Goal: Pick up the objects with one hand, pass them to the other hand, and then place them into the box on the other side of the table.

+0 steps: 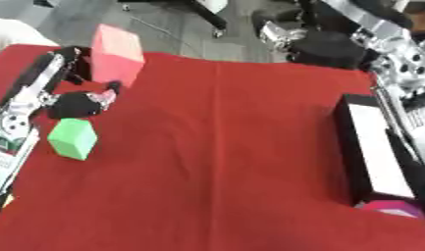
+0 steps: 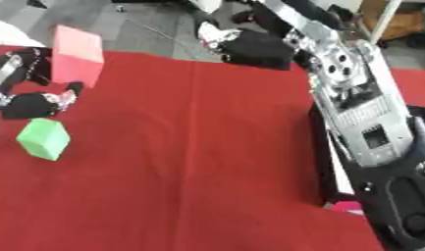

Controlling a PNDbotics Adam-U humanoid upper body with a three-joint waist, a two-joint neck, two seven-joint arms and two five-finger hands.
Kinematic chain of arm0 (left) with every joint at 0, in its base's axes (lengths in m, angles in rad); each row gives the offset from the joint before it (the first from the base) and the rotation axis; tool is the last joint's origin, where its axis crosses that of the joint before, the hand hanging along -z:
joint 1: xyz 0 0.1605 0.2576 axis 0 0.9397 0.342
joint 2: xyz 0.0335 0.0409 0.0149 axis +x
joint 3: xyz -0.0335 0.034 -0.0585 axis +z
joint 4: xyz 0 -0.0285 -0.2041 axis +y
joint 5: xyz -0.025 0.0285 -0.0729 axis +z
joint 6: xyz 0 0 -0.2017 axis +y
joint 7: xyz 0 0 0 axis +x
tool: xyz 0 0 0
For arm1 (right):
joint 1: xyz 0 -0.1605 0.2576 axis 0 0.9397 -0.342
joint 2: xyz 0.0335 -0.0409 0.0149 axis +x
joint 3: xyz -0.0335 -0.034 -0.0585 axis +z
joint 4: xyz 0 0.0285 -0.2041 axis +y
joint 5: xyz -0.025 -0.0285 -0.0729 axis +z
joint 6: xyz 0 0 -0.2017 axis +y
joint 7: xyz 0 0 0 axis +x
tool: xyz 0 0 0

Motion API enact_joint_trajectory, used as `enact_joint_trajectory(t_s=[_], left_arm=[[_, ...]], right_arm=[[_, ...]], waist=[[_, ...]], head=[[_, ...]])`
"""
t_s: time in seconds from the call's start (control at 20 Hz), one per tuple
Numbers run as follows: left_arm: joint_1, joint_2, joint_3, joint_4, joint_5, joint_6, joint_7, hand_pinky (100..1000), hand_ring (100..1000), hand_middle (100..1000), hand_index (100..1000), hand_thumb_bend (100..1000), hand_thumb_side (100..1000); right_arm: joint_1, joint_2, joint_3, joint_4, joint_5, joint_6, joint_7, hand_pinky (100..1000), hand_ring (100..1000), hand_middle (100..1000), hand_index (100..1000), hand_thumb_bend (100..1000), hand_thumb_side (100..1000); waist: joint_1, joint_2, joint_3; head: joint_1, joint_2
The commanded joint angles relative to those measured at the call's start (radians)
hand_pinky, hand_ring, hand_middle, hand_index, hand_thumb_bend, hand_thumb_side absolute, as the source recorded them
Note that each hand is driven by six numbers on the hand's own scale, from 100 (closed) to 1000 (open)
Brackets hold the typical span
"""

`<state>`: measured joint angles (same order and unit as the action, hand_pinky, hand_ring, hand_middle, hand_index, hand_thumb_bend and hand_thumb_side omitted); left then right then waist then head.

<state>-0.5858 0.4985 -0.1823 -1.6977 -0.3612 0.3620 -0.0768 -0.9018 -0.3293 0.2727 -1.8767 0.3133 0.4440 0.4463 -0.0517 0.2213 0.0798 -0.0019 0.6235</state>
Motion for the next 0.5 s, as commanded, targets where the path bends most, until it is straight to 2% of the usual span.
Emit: enact_joint_trajectory(t_s=[0.05,0.2,0.5], left_arm=[[0.008,-0.005,-0.018,-0.041,-0.043,-0.028,0.047,703,644,528,521,100,207],[0.031,-0.015,-0.044,-0.050,-0.085,-0.057,0.074,699,635,528,520,100,189],[0.059,-0.034,-0.080,-0.038,-0.152,-0.108,0.116,683,607,528,521,100,180]], right_arm=[[-0.044,-0.006,0.034,-0.018,0.037,0.024,0.108,898,1000,955,979,100,403],[-0.058,0.008,0.063,-0.028,0.078,0.037,0.179,898,1000,952,975,100,337],[-0.066,0.048,0.109,-0.047,0.163,0.038,0.280,900,1000,951,976,100,316]], waist=[[0.006,-0.024,-0.004],[0.007,-0.024,-0.008],[0.008,-0.022,-0.014]], head=[[-0.001,0.007],[-0.003,0.008],[-0.007,0.009]])
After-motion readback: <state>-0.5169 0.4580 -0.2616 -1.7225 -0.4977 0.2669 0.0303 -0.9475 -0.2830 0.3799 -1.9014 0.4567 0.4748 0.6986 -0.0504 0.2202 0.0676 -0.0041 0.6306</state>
